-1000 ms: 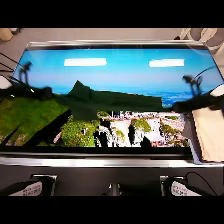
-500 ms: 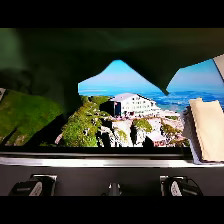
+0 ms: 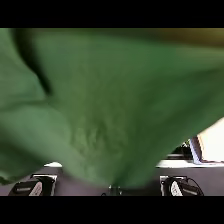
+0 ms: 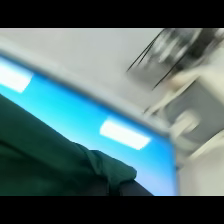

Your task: Fold the shirts.

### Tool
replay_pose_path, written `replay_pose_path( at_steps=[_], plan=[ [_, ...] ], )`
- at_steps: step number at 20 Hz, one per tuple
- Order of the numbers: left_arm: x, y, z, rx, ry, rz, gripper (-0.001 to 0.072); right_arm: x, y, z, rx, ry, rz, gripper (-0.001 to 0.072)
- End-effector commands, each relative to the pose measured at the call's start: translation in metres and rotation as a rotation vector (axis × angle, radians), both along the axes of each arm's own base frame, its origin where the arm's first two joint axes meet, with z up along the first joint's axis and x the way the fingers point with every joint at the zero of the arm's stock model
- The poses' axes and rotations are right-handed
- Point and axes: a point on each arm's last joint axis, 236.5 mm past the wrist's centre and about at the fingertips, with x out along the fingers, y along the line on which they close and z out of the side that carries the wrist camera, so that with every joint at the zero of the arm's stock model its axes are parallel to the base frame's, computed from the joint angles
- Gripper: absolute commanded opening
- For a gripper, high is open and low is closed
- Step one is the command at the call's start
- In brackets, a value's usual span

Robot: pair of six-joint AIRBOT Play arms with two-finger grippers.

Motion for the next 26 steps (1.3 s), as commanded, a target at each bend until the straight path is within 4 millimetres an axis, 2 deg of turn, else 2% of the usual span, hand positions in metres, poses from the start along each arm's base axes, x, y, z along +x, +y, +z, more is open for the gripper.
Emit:
replay_pose_path(
  at_steps=[1,3,4,6,8,9,11,14,16,18,20,22,24,26],
  plan=[
    [0.067,0.009,-0.111,0.017,0.388,0.003,0.0029,0.038,-0.015,-0.118,0.096,0.463,0.017,0.0018],
    [0.11,0.013,-0.194,0.003,0.594,-0.005,0.0029,0.078,-0.022,-0.191,0.156,0.638,0.023,0.0018],
    [0.126,0.015,-0.237,-0.004,0.685,-0.007,0.0029,0.09,-0.023,-0.231,0.164,0.732,0.025,0.0018],
    [0.152,0.018,-0.32,0.006,0.828,-0.012,0.0029,0.119,-0.014,-0.302,0.14,0.87,0.056,0.0018],
    [0.172,0.022,-0.376,-0.011,0.911,-0.001,0.0029,0.151,-0.002,-0.345,0.108,0.893,0.077,0.0019],
    [0.183,0.024,-0.397,-0.02,0.941,0.004,0.0029,0.169,0.002,-0.356,0.103,0.857,0.079,0.0019],
    [0.209,0.025,-0.424,-0.04,0.953,0.012,0.0029,0.207,0.009,-0.361,0.109,0.738,0.058,0.002],
    [0.248,0.025,-0.443,-0.135,0.888,0.025,0.003,0.258,0.01,-0.344,0.114,0.518,0.022,0.002],
    [0.267,0.024,-0.455,-0.203,0.858,0.037,0.003,0.277,0.005,-0.34,0.126,0.441,-0.007,0.002],
    [0.279,0.02,-0.474,-0.253,0.865,0.041,0.003,0.287,0.001,-0.353,0.173,0.431,-0.049,0.002],
    [0.284,0.014,-0.498,-0.288,0.903,0.038,0.003,0.287,0.003,-0.374,0.211,0.473,-0.068,0.002],
    [0.281,0.012,-0.512,-0.287,0.941,0.034,0.003,0.277,0.006,-0.392,0.226,0.549,-0.073,0.002],
    [0.274,0.017,-0.505,-0.275,0.964,0.022,0.003,0.262,0.005,-0.391,0.219,0.606,-0.069,0.0021],
    [0.257,0.018,-0.495,-0.214,1.018,-0.032,0.003,0.232,0.008,-0.385,0.184,0.706,-0.025,0.0021]
  ],
)
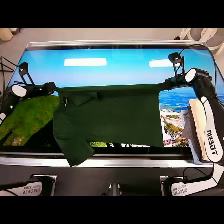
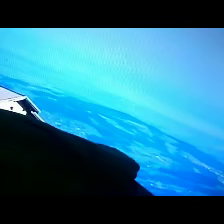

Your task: Fold the shirts.

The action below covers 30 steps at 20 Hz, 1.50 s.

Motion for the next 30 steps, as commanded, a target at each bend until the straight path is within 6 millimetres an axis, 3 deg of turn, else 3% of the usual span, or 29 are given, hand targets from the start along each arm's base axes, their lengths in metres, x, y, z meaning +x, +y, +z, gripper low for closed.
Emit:
replay_pose_path(
  at_steps=[1,3,5,8,11,12,13,14,15,18,20,23,26,28,30],
  plan=[
    [-0.029,-0.001,0.0,0.013,0.101,-0.106,0.003,-0.052,0.004,-0.005,-0.026,0.197,0.089,0.0021],
    [-0.062,-0.006,-0.019,0.007,0.245,-0.173,0.003,-0.095,0.008,-0.024,-0.01,0.378,0.124,0.0021],
    [-0.089,-0.015,-0.048,-0.007,0.373,-0.22,0.003,-0.115,0.012,-0.05,0.015,0.465,0.127,0.0021],
    [-0.115,-0.023,-0.09,-0.038,0.496,-0.234,0.003,-0.131,0.025,-0.086,0.081,0.551,0.122,0.0021],
    [-0.122,-0.024,-0.103,-0.059,0.542,-0.223,0.0031,-0.131,0.031,-0.093,0.121,0.57,0.087,0.0023],
    [-0.12,-0.023,-0.101,-0.066,0.54,-0.206,0.0037,-0.13,0.031,-0.092,0.123,0.567,0.078,0.0085],
    [-0.116,-0.021,-0.095,-0.07,0.534,-0.201,0.0158,-0.129,0.031,-0.087,0.125,0.559,0.079,0.0289],
    [-0.114,-0.018,-0.086,-0.074,0.532,-0.204,0.033,-0.132,0.03,-0.079,0.116,0.568,0.09,0.0504],
    [-0.112,-0.012,-0.075,-0.078,0.534,-0.208,0.0364,-0.137,0.026,-0.066,0.111,0.577,0.113,0.0564],
    [-0.116,0.016,-0.04,-0.11,0.557,-0.19,0.041,-0.155,-0.007,-0.03,0.151,0.593,0.045,0.0558],
    [-0.144,0.025,-0.035,-0.143,0.616,-0.179,0.0407,-0.182,-0.026,-0.023,0.184,0.658,-0.001,0.0491],
    [-0.222,0.008,-0.068,-0.194,0.738,-0.202,0.04,-0.234,-0.021,-0.048,0.199,0.748,0.011,0.049],
    [-0.298,-0.018,-0.111,-0.225,0.822,-0.213,0.04,-0.261,0.002,-0.071,0.268,0.751,0.016,0.0489],
    [-0.321,-0.025,-0.125,-0.227,0.834,-0.201,0.04,-0.268,0.004,-0.075,0.271,0.76,0.024,0.0489],
    [-0.325,-0.03,-0.133,-0.246,0.825,-0.18,0.04,-0.269,0.005,-0.075,0.272,0.764,0.027,0.0489]
  ],
)
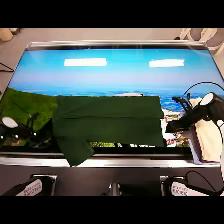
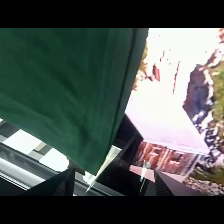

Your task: Fold the shirts.

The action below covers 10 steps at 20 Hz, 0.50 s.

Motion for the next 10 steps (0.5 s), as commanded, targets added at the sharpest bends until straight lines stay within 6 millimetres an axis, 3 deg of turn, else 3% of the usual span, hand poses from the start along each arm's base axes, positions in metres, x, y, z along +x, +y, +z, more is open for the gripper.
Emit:
replay_pose_path(
  at_steps=[1,5,8,9,10],
  plan=[
    [-0.025,-0.014,-0.021,-0.024,0.007,0.042,0.0399,-0.011,0.005,-0.005,0.019,0.009,0.001,0.0489],
    [-0.011,-0.016,-0.024,-0.008,-0.046,0.06,0.0394,-0.011,0.003,-0.006,0.01,0.008,0.003,0.0491],
    [-0.002,-0.021,-0.026,0.014,-0.076,0.055,0.0391,-0.022,0.01,-0.011,0.035,0.037,0.014,0.0496],
    [0.0,-0.023,-0.027,0.02,-0.081,0.057,0.0364,-0.031,0.012,-0.016,0.039,0.053,0.012,0.0512],
    [0.001,-0.024,-0.027,0.023,-0.086,0.05,0.0252,-0.039,0.014,-0.022,0.041,0.068,0.008,0.0529]
  ],
)
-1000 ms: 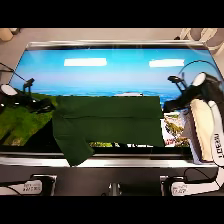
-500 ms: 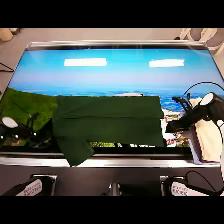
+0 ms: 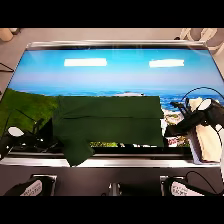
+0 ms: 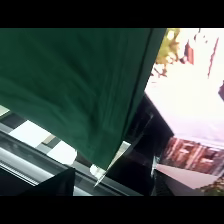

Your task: Fold the shirts.

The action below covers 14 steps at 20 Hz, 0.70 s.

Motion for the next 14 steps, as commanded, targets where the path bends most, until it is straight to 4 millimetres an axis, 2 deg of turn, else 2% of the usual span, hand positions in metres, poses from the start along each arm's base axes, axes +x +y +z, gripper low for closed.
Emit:
replay_pose_path(
  at_steps=[1,2,3,8,9,10,11,12,14],
  plan=[
    [0.011,0.002,-0.006,0.049,-0.047,0.0,0.0147,-0.023,0.009,-0.016,0.021,0.044,-0.007,0.0556],
    [0.01,0.001,-0.006,0.049,-0.046,-0.003,0.0048,-0.028,0.014,-0.022,0.037,0.051,-0.022,0.0556],
    [0.01,0.001,-0.006,0.049,-0.046,-0.003,0.0032,-0.028,0.021,-0.026,0.058,0.047,-0.043,0.0556],
    [0.013,0.002,-0.003,0.053,-0.066,-0.003,0.003,-0.027,0.037,-0.039,0.106,0.03,-0.13,0.0548],
    [0.014,0.002,-0.001,0.055,-0.073,-0.003,0.0031,-0.025,0.042,-0.04,0.129,0.03,-0.151,0.0513],
    [0.014,0.002,0.0,0.056,-0.08,-0.003,0.0031,-0.02,0.046,-0.04,0.143,0.022,-0.169,0.0395],
    [0.015,0.002,0.002,0.058,-0.089,-0.005,0.003,-0.014,0.044,-0.042,0.137,-0.001,-0.182,0.0129],
    [0.019,0.003,0.005,0.06,-0.103,-0.005,0.003,-0.007,0.041,-0.041,0.127,-0.027,-0.182,0.0021],
    [0.036,0.007,0.022,0.076,-0.176,-0.01,0.003,0.009,0.033,-0.026,0.105,-0.108,-0.113,0.002]
  ],
)
